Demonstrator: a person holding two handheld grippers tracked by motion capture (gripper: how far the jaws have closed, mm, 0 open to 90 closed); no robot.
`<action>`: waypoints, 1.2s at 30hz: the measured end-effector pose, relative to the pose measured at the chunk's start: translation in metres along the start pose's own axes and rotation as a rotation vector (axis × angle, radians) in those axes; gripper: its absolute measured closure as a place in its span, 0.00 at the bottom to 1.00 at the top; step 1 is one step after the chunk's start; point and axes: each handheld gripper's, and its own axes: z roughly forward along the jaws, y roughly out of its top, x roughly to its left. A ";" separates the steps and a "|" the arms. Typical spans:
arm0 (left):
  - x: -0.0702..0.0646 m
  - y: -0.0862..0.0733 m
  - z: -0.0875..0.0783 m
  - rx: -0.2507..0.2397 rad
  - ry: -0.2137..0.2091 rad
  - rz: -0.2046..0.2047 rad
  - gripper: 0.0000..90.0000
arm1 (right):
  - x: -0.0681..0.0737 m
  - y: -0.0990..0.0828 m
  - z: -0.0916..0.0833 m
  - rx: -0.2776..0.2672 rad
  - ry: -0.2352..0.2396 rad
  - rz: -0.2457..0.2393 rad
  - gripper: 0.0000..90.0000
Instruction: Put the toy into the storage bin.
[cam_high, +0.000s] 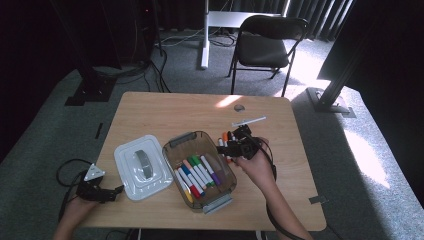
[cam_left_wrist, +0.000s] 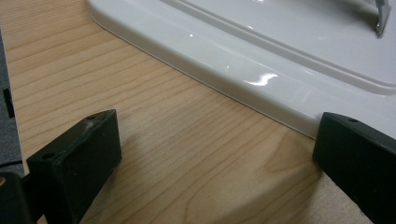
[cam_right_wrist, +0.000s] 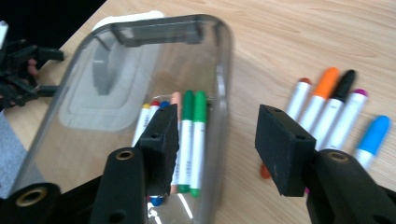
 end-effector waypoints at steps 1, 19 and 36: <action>0.000 0.000 0.000 0.000 0.000 0.000 0.02 | 0.000 0.000 0.000 0.000 0.000 0.000 0.53; 0.000 0.000 0.000 0.000 -0.001 -0.002 0.02 | -0.063 -0.028 0.005 -0.043 -0.076 0.149 0.19; 0.000 0.000 0.000 0.000 0.000 -0.002 0.02 | -0.114 -0.055 0.041 0.025 -0.189 0.271 0.58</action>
